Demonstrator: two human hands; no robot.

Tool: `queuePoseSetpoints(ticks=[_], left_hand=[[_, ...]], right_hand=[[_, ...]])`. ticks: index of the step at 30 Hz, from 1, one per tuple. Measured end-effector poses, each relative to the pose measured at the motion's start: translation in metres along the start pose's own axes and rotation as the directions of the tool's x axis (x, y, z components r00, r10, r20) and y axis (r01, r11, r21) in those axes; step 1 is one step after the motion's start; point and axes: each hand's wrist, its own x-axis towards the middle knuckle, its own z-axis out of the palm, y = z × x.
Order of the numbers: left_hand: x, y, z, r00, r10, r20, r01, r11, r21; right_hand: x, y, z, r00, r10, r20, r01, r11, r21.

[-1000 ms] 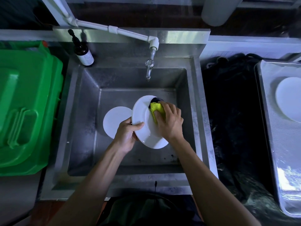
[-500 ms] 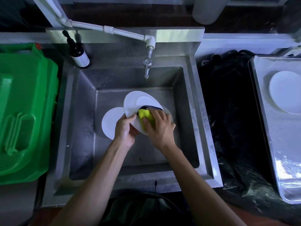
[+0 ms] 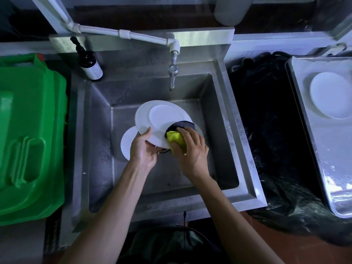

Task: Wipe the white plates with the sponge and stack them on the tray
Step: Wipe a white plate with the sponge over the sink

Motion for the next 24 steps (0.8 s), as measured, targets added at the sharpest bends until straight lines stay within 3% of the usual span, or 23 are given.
queuePoseSetpoints(ticks=[12,24], left_hand=[[0.005,0.011,-0.026,0.975,-0.105,0.198,0.083,0.990,0.116],[0.008,0.030,-0.035,0.943,-0.149,0.298,0.015,0.912,0.409]], right_hand=[[0.015,0.018,-0.021,0.998,0.045,-0.047,-0.042,0.998,0.048],[0.047,0.014,-0.031,0.998,0.043,-0.053,-0.040,0.998,0.048]])
